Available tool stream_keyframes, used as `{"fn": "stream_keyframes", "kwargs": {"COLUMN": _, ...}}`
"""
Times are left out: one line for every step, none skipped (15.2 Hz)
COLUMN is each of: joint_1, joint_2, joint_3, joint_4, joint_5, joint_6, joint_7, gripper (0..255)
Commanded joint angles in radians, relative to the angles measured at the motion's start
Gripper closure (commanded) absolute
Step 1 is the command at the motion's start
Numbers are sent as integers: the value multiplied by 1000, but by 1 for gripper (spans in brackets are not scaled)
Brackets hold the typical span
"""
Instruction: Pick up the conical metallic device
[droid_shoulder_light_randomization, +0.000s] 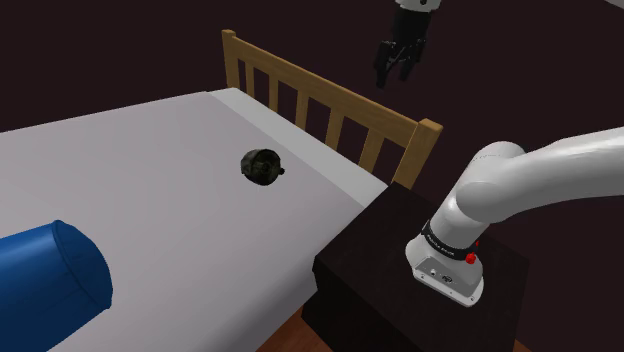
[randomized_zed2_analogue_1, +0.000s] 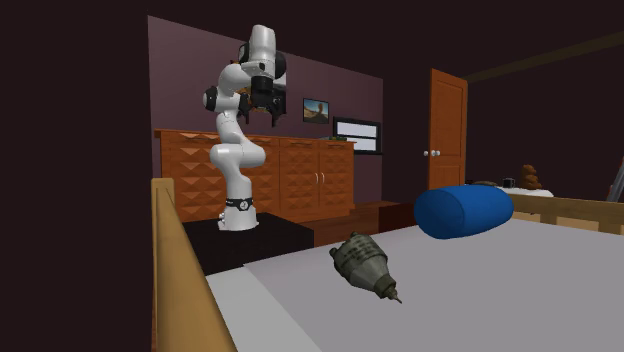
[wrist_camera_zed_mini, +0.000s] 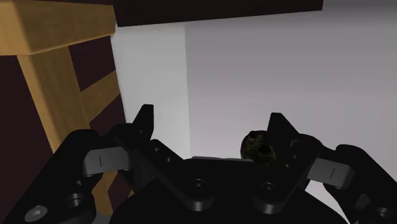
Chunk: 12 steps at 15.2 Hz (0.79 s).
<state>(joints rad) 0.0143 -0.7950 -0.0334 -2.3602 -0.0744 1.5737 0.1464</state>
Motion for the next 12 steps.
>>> {"fn": "stream_keyframes", "kwargs": {"joint_1": 0, "joint_2": 0, "joint_3": 0, "joint_4": 0, "joint_5": 0, "joint_6": 0, "joint_7": 0, "gripper": 0}}
{"fn": "stream_keyframes", "kwargs": {"joint_1": 3, "joint_2": 23, "joint_3": 7, "joint_4": -9, "joint_5": 7, "joint_6": 29, "joint_7": 12, "gripper": 0}}
{"fn": "stream_keyframes", "kwargs": {"joint_1": 7, "joint_2": 47, "joint_3": 14, "joint_4": -17, "joint_5": 14, "joint_6": 58, "joint_7": 24, "gripper": 0}}
{"fn": "stream_keyframes", "kwargs": {"joint_1": 10, "joint_2": 73, "joint_3": 21, "joint_4": -24, "joint_5": 21, "joint_6": 87, "joint_7": 36, "gripper": 0}}
{"fn": "stream_keyframes", "kwargs": {"joint_1": 13, "joint_2": 99, "joint_3": 28, "joint_4": -29, "joint_5": 27, "joint_6": 115, "joint_7": 47, "gripper": 0}}
{"fn": "stream_keyframes", "kwargs": {"joint_1": 17, "joint_2": 127, "joint_3": 35, "joint_4": -33, "joint_5": 33, "joint_6": 144, "joint_7": 59, "gripper": 0}}
{"fn": "stream_keyframes", "kwargs": {"joint_1": 20, "joint_2": 155, "joint_3": 41, "joint_4": -35, "joint_5": 39, "joint_6": 172, "joint_7": 70, "gripper": 0}}
{"fn": "stream_keyframes", "kwargs": {"joint_1": 23, "joint_2": 185, "joint_3": 48, "joint_4": -36, "joint_5": 45, "joint_6": 200, "joint_7": 81, "gripper": 0}}
{"fn": "stream_keyframes", "kwargs": {"joint_1": 26, "joint_2": 216, "joint_3": 55, "joint_4": -36, "joint_5": 50, "joint_6": 228, "joint_7": 92, "gripper": 0}}
{"fn": "stream_keyframes", "kwargs": {"joint_1": 29, "joint_2": 247, "joint_3": 61, "joint_4": -35, "joint_5": 55, "joint_6": 255, "joint_7": 102, "gripper": 0}}
{"fn": "stream_keyframes", "kwargs": {"joint_1": 32, "joint_2": 280, "joint_3": 68, "joint_4": -32, "joint_5": 60, "joint_6": 282, "joint_7": 112, "gripper": 0}}
{"fn": "stream_keyframes", "kwargs": {"joint_1": 35, "joint_2": 313, "joint_3": 74, "joint_4": -27, "joint_5": 64, "joint_6": 308, "joint_7": 123, "gripper": 0}}
